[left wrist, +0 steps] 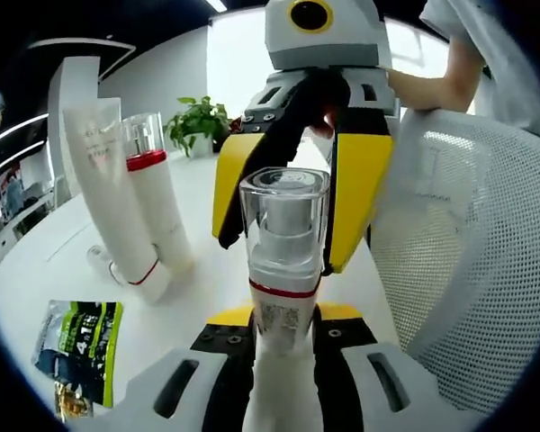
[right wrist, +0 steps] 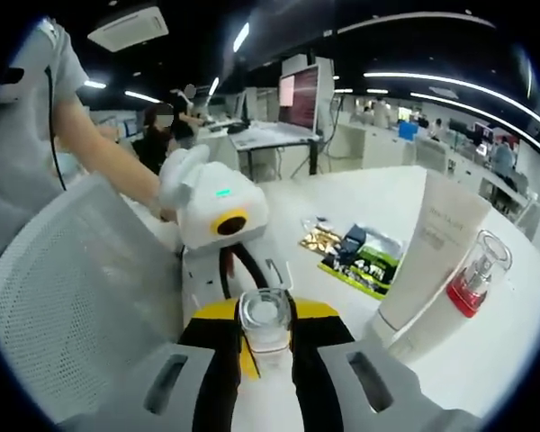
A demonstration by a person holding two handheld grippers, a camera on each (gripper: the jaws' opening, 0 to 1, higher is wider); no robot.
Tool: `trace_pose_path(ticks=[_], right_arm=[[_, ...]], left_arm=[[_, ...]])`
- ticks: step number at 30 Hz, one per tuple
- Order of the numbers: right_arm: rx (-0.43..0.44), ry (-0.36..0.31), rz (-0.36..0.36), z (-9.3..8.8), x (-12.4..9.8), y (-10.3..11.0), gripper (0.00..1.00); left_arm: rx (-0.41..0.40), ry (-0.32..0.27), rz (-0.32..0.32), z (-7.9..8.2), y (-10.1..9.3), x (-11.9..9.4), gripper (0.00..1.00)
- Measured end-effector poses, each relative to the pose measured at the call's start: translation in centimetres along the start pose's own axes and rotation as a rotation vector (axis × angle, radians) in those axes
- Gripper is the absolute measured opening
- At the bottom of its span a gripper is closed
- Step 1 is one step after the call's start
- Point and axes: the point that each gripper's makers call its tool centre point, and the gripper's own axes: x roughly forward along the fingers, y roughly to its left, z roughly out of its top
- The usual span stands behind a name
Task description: Arrange the skincare products in the storage area until every visible bottle or jar stands upright without overlapping.
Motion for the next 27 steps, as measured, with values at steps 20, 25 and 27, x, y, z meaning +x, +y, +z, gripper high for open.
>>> trace_pose_path(ticks=[20, 25, 27], right_arm=[[-0.010, 0.056, 0.016, -0.7, -0.2, 0.3, 0.32], [-0.012, 0.124, 0.005, -2.0, -0.3, 0.1, 0.31], [-0.002, 0.135, 0.010, -2.3, -0.3, 0.2, 0.31]], left_arm=[[-0.039, 0.059, 0.038, -0.5, 0.5, -1.7, 0.35], [-0.051, 0.092, 0.053, -1.0, 0.7, -2.3, 0.34], [-0.056, 0.106, 0.060, -1.2, 0.7, -2.5, 0.33]])
